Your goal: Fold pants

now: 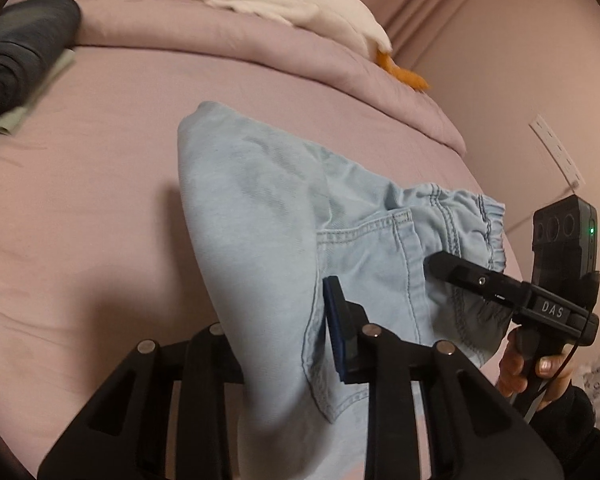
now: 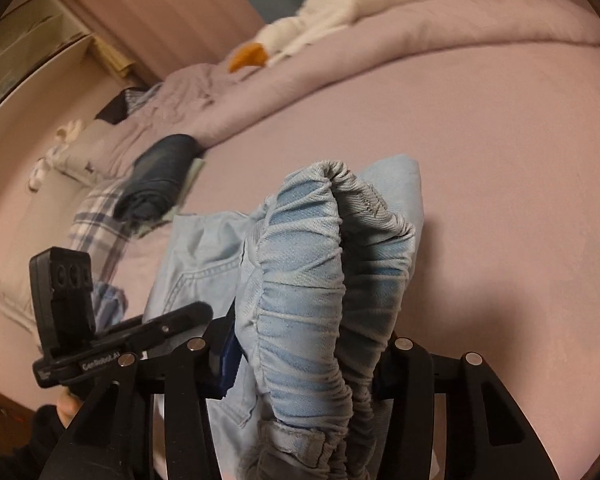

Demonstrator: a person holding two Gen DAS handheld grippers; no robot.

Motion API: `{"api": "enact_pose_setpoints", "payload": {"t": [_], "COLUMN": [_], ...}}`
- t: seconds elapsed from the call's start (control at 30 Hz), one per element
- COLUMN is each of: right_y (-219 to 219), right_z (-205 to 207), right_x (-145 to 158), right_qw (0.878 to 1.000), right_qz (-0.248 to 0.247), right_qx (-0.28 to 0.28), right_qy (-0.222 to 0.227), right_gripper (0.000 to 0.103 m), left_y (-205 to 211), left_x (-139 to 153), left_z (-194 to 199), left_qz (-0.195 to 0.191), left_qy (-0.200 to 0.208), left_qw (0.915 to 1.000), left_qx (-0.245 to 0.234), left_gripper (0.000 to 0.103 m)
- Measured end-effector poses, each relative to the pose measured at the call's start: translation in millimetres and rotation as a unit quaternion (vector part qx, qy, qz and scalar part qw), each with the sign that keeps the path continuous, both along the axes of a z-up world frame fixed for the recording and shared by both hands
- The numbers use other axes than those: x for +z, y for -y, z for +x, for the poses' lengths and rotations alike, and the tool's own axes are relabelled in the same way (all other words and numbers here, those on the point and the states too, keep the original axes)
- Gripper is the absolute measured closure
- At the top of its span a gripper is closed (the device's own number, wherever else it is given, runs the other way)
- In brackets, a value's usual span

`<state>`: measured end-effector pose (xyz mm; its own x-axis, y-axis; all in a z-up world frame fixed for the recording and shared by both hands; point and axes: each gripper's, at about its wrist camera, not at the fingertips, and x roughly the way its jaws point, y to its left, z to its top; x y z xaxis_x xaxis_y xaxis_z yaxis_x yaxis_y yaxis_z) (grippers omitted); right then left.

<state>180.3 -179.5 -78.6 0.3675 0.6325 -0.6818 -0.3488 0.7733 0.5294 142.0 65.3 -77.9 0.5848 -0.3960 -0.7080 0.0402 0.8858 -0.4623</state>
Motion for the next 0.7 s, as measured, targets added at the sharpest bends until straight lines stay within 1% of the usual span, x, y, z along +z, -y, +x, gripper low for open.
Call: {"api": "enact_pose_setpoints", "payload": {"t": [0.1,0.27,0.33,0.4,0.43,0.5,0.53,0.57,0.6,0.67,0.7], "right_y": [-22,-52,-62,-70,-73,-78,-79,-80,-79,-71,-69], "right_z": [12,26,32,38,40,45,48,52,54,55,55], "right_x": [-1,-7,-10,-15,-18,-28,-34,-43,-49,-53,-51], "right_qw": [1.0,0.999,0.999,0.999,0.999,0.999,0.999,0.998,0.997,0.998,0.998], "right_qz": [0.008,0.01,0.011,0.005,-0.002,-0.018,-0.03,-0.046,-0.052,-0.031,-0.027], "right_qx": [0.013,0.033,0.037,0.039,0.039,0.036,0.032,0.027,0.023,0.021,0.022], "right_qy": [0.0,-0.002,-0.005,-0.006,-0.009,-0.021,-0.03,-0.04,-0.048,-0.059,-0.059], "right_gripper": [0.052,0.052,0.052,0.052,0.051,0.046,0.044,0.042,0.038,0.037,0.037], "left_y": [-22,-49,-55,-61,-63,-66,-68,-72,-74,-78,-80], "left_x": [3,-1,-7,-17,-24,-38,-41,-45,-46,-44,-43], "left_z": [0,9,15,22,26,36,36,36,33,26,22], "left_qz": [0.013,0.022,0.022,0.028,0.033,0.045,0.05,0.054,0.054,0.056,0.066], "left_qy": [0.001,-0.006,-0.013,-0.028,-0.04,-0.064,-0.071,-0.075,-0.073,-0.069,-0.067], "left_qw": [0.9997,0.9989,0.9985,0.9978,0.997,0.9948,0.9938,0.9927,0.9925,0.9924,0.9918], "left_qx": [0.019,0.041,0.048,0.054,0.057,0.065,0.07,0.077,0.082,0.085,0.086], "left_gripper": [0.077,0.076,0.076,0.076,0.072,0.06,0.047,0.039,0.038,0.035,0.034]}}
